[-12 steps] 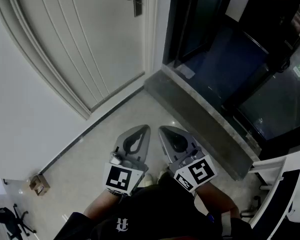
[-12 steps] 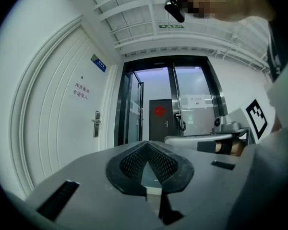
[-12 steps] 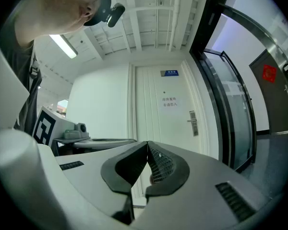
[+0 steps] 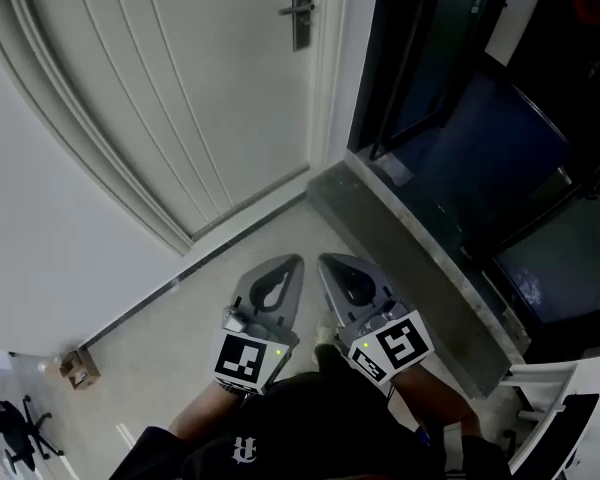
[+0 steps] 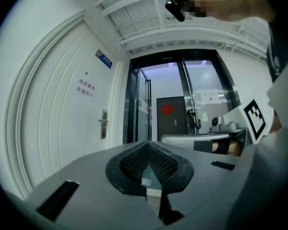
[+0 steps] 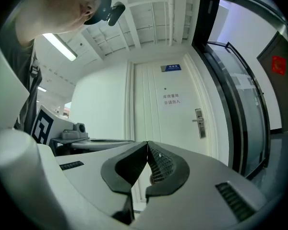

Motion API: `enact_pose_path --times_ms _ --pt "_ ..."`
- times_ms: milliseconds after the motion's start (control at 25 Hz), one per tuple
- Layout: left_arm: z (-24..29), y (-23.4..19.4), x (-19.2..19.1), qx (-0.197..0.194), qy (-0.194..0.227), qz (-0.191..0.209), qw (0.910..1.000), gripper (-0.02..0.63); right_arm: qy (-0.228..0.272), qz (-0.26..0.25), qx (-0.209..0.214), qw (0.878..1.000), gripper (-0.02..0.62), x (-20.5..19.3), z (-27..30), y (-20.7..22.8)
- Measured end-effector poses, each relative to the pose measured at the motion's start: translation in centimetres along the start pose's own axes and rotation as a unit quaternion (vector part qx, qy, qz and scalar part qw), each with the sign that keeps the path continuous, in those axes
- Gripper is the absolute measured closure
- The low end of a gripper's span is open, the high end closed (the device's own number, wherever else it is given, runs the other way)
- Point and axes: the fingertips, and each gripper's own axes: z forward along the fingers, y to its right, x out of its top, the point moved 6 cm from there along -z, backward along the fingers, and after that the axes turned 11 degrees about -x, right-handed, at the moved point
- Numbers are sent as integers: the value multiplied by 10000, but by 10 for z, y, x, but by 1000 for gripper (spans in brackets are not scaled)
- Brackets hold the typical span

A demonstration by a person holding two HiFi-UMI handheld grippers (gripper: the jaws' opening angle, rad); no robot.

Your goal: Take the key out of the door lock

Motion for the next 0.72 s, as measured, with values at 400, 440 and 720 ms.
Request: enact_pose_path --times_ms 400,440,720 --pt "102 -56 14 411 80 51 9991 601 62 -113 422 9990 581 16 83 95" --pt "111 -59 14 431 79 61 9990 601 73 -117 446 9989 581 17 89 103" --pt "151 -81 18 561 89 80 9984 601 153 -146 513 9985 581 19 121 142"
